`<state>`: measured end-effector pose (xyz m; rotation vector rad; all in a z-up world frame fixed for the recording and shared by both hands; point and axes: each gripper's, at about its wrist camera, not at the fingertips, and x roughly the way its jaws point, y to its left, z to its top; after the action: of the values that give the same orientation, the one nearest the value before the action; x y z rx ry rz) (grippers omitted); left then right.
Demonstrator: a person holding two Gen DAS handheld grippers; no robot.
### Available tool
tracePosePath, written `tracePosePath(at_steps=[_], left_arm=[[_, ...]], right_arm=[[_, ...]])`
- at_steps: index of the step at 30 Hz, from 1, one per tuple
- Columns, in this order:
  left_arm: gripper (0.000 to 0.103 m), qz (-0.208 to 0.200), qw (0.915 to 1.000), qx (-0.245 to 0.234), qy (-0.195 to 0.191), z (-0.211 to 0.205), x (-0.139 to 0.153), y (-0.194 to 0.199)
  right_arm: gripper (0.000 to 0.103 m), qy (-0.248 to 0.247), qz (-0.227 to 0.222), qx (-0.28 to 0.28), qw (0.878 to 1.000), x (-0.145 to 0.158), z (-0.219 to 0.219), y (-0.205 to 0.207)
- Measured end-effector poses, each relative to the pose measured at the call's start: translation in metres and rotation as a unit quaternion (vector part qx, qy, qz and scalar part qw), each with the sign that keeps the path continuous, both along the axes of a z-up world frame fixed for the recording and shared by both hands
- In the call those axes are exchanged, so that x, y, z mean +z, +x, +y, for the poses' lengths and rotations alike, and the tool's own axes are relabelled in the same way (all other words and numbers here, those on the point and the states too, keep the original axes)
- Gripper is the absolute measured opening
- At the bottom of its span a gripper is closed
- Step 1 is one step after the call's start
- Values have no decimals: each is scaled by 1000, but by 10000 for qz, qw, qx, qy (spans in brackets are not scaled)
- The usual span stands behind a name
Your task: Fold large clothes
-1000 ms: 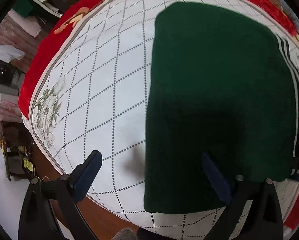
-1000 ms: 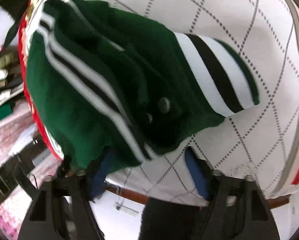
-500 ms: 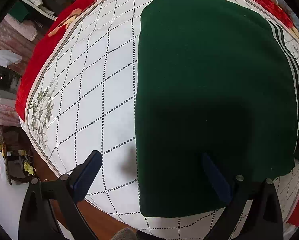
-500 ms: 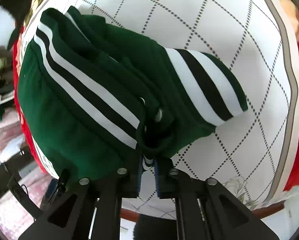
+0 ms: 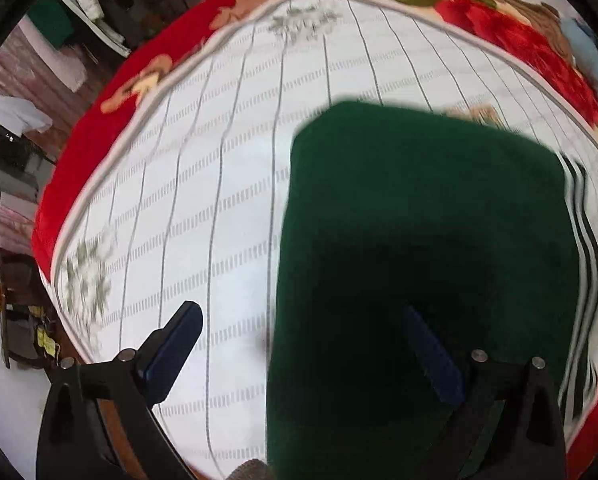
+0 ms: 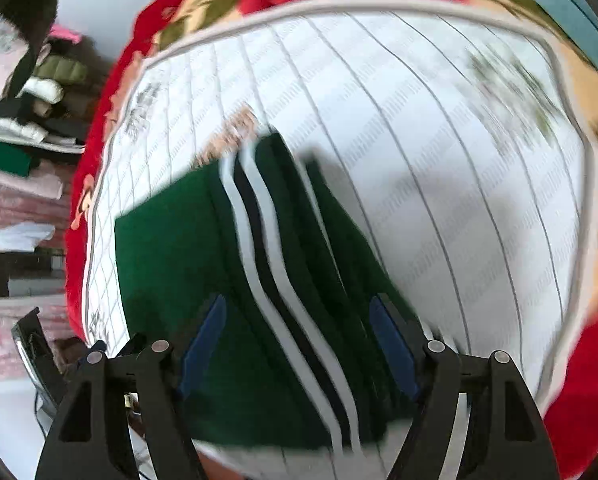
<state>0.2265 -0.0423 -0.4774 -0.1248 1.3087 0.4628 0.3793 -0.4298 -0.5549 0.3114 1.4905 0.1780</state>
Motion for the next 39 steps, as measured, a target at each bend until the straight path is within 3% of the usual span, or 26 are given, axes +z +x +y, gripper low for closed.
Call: tracePosePath(at_steps=[5, 6, 7, 8, 9, 11, 14, 17, 19, 21, 22, 23, 25, 29, 30, 31, 32, 36, 39], left_arm=[[102, -86, 9999, 52, 69, 12, -4, 25], [102, -91, 9999, 46, 79, 12, -5, 25], [102, -71, 9999, 29, 122, 13, -7, 27], [102, -49, 9998, 0, 173, 12, -8, 27], [102, -52, 9998, -29, 206, 12, -10, 27], [103, -66, 9998, -64, 194, 13, -12, 26], [103, -153, 9998, -83, 35, 15, -15, 25], [103, -77, 9999, -68, 74, 13, -15, 28], [103, -24, 10000, -22, 44, 15, -10, 28], [103, -69, 10000, 30, 10, 17, -2, 24], [103, -90, 9999, 68, -7, 18, 1, 21], [103, -121, 9998, 128, -54, 19, 4, 17], [103, -131, 9996, 219, -119, 22, 7, 10], [103, -21, 9993, 339, -128, 21, 4, -2], [103, 10, 9993, 342, -114, 21, 3, -4], [103, 64, 9993, 352, -89, 20, 0, -6], [103, 106, 9993, 348, -71, 19, -2, -7], [103, 152, 9993, 310, 118, 19, -1, -15], [103, 190, 9990, 390, 146, 23, -1, -22]], right_arm=[[76, 228, 27, 168, 9996, -38, 18, 66], [72, 350, 89, 209, 9991, -48, 23, 74], [35, 666, 177, 204, 9974, -57, 26, 82], [8, 1063, 279, 216, 9937, -67, 31, 85], [8, 1157, 286, 260, 9925, -77, 45, 88], [7, 942, 32, 403, 9947, -69, 55, 89], [6, 601, -201, 95, 9979, -65, 46, 99], [6, 389, 292, -1, 9988, -92, 42, 106], [7, 306, 492, 177, 9982, -97, 45, 108], [13, 606, 539, 123, 9966, -85, 38, 107], [24, 783, 556, 85, 9953, -76, 31, 106], [49, 889, 552, 47, 9945, -68, 24, 102], [80, 945, 497, 55, 9943, -55, 11, 91], [80, 966, 1064, 357, 9890, -68, 2, 56], [76, 1004, 1165, 412, 9872, -72, -1, 48], [40, 968, 1240, 492, 9863, -79, 2, 40], [11, 698, 1243, 576, 9881, -84, 5, 31], [8, 244, 880, 362, 9952, -74, 5, 22], [8, 194, 1036, 391, 9937, -88, 3, 20]])
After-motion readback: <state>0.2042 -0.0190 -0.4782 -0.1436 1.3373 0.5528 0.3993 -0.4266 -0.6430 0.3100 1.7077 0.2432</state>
